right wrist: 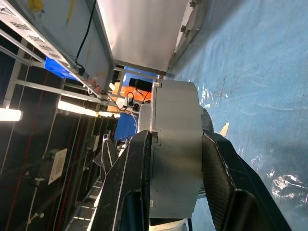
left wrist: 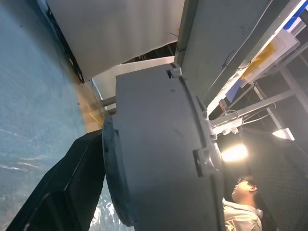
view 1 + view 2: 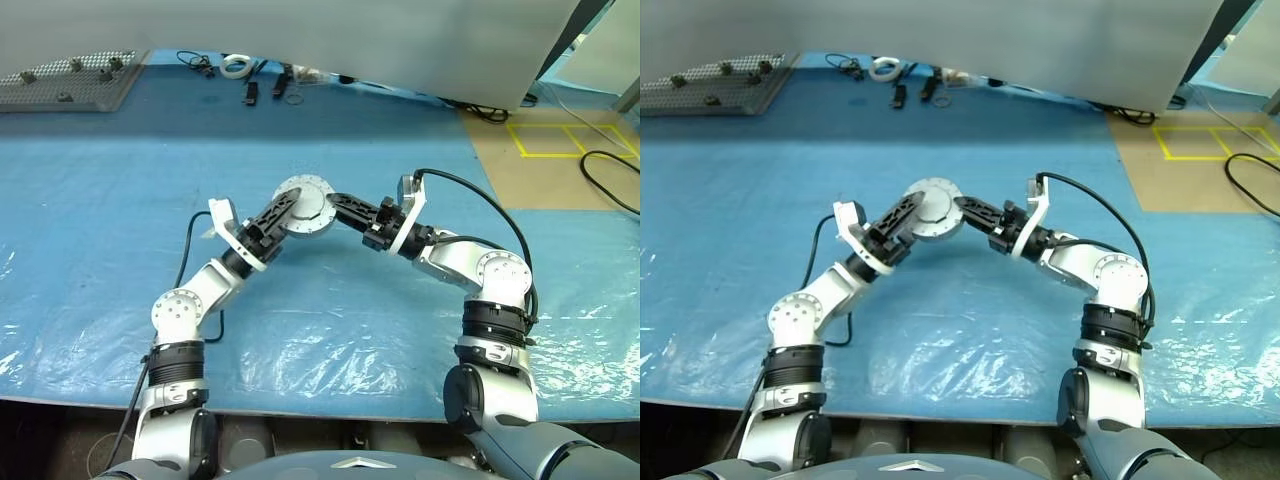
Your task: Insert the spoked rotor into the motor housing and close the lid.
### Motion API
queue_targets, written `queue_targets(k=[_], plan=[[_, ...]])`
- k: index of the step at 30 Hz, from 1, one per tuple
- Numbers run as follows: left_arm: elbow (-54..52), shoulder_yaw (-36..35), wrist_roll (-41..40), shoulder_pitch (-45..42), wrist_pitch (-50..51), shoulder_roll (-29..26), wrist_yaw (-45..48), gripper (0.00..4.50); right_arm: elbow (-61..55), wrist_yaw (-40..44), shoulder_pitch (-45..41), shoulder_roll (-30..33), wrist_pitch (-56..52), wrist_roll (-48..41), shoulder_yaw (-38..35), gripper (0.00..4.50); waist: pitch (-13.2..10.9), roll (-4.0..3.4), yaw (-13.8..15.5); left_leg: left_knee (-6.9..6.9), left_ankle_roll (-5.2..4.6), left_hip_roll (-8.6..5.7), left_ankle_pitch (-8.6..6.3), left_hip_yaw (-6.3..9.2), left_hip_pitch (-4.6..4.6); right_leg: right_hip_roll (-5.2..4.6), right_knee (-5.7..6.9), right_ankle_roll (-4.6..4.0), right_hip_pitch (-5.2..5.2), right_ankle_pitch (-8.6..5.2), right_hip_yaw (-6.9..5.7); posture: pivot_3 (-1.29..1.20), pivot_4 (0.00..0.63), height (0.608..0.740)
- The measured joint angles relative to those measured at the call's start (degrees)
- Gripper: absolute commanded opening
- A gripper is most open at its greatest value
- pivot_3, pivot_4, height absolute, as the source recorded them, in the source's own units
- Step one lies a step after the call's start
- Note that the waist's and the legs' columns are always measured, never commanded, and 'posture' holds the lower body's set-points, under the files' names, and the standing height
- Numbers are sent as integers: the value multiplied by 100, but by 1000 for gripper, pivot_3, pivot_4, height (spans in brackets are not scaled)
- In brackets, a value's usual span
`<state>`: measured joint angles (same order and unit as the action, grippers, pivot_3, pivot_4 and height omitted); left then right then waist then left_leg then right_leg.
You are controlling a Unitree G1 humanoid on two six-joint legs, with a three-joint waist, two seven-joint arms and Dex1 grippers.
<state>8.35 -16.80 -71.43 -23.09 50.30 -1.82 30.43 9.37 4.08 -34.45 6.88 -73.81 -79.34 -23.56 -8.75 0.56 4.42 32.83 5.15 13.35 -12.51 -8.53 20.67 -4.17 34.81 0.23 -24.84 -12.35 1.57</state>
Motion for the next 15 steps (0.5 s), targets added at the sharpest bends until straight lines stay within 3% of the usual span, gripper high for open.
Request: queue_targets(k=[8, 11, 15], plan=[[257, 80, 245, -19, -32, 103, 4, 4469, -7, -51, 96, 13, 64, -3, 67, 1182, 0, 0, 0, 7, 0, 0, 0, 3, 12, -1, 2, 2, 0, 1, -1, 0, 150, 740], [315, 75, 331, -48, -57, 102, 6, 3897, -7, -51, 98, 20, 83, -5, 76, 1182, 0, 0, 3, 16, 0, 1, 0, 7, 20, -1, 3, 4, 0, 3, -3, 0, 150, 740], [437, 46, 370, -165, -94, 145, 50, 2669, -26, -73, 126, 46, 139, -3, 98, 1182, 0, 0, 17, 20, 0, -2, 0, 7, 22, -2, 4, 8, 0, 5, -1, 0, 150, 740]])
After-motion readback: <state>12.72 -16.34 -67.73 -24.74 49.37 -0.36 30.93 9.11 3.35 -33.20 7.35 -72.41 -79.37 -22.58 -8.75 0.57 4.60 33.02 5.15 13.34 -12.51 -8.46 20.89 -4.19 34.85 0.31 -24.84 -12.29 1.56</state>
